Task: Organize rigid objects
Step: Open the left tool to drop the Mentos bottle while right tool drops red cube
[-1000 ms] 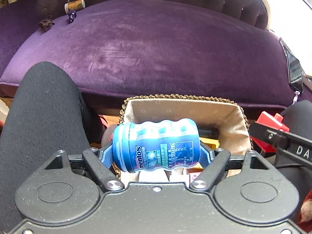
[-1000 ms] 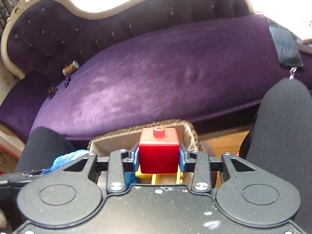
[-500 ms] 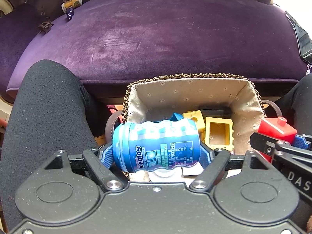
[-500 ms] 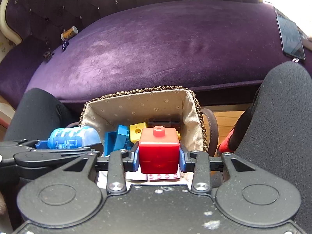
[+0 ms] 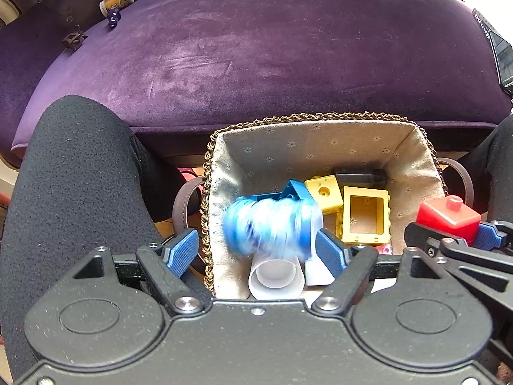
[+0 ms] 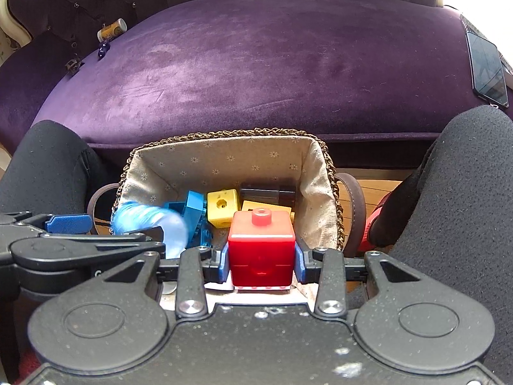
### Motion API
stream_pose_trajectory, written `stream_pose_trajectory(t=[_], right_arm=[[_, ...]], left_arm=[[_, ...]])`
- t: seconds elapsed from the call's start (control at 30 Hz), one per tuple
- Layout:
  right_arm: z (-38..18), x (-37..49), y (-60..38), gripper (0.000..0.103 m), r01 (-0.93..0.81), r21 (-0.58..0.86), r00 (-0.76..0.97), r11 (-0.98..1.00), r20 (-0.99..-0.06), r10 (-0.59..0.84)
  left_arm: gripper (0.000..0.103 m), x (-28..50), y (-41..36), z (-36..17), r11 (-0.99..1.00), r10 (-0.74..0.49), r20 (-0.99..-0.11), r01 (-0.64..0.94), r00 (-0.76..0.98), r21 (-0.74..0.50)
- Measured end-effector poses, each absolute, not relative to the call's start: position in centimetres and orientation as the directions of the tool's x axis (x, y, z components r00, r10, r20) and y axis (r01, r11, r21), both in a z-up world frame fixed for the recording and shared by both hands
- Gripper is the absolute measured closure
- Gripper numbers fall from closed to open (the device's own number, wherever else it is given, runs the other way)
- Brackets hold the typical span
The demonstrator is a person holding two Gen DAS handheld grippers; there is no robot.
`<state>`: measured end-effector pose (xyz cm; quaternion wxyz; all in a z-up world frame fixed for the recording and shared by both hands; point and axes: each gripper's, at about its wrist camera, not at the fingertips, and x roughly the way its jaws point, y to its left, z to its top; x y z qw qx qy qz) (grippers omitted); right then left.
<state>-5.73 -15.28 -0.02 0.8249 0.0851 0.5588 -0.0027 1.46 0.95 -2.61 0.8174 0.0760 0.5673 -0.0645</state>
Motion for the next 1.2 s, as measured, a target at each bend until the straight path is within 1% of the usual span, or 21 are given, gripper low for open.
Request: stream_pose_trajectory(t=[0.07,0.37,0.5,0.93,1.2], right_arm=[[-0.03,-5.67,-15.28,0.065,0.103,0.134,0.375,0.986,-0.923,0.087],[-0.33,-5.44,-15.47,0.058,0.126,0.133,0.368,0.983,-0.927,0.078],[-0.47,-5.37,-15.61,0.052,0.141,0.125,0.364,0.982,-0.929,0.066],[-0.54,-5.37,-15.69,0.044,0.158,0.106,0.354,0.982,-0.934,0.044],[-0.56,-5.32,-15.64,0.043,0.163,0.099,0.352,0.982,-0.935,0.036]], left_arm=[[0.027,1.46,1.00,-2.61,0.980,-0.019,-0.937,0.190,0.348,0.050],[0.026,1.44,1.24,-2.66,0.981,-0.020,-0.938,0.186,0.347,0.048],[0.026,1.46,1.38,-2.66,0.983,-0.022,-0.938,0.180,0.347,0.044],[0.028,1.55,1.39,-2.65,0.983,-0.024,-0.939,0.178,0.342,0.039],[0.028,1.59,1.53,-2.54,0.984,-0.031,-0.939,0.175,0.343,0.031]])
